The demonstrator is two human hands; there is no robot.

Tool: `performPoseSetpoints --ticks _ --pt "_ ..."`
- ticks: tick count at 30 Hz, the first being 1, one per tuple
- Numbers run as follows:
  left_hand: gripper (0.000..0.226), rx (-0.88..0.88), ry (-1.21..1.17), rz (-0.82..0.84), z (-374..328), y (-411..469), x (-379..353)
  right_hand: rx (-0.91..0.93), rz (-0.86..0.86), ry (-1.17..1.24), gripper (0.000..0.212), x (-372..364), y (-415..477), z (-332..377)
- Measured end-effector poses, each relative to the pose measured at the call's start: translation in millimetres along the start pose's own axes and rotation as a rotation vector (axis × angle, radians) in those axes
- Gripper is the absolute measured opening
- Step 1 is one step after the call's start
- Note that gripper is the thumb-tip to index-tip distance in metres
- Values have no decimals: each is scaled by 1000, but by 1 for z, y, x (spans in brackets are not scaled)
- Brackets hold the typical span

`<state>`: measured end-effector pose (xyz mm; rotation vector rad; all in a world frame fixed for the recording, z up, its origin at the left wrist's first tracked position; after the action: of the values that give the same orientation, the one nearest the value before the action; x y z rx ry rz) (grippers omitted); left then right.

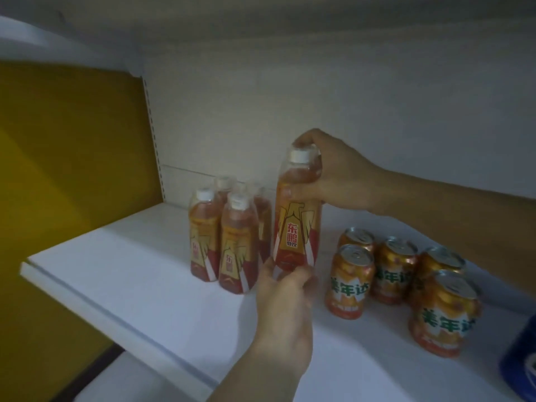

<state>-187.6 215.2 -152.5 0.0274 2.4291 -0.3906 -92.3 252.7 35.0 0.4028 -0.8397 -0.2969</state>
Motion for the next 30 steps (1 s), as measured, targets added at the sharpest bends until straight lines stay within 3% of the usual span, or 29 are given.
performPoseSetpoints --ticks 6,12,19,30 --pt "38 138 -32 -88 29 27 19 -26 25 -85 73 -35 10 -42" --pt "30 76 70 -136 32 46 34 -78 40 -72 73 -53 23 -66" --pt "42 -10 221 -135 28 48 35 -100 32 -49 78 -65 32 -80" --pt "37 -5 239 -179 26 47 34 -95 47 -29 77 -77 33 -89"
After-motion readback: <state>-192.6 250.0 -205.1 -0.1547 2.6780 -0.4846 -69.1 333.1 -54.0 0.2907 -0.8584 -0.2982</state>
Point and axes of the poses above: each hand's wrist, its own y-axis towards the middle knuckle, its own x-axis out of the back of the hand, z = x × y, the point moved 9 cm from there along y, towards the middle knuckle, and after that the axes turned 10 degrees about -z, right-handed, at the moved point
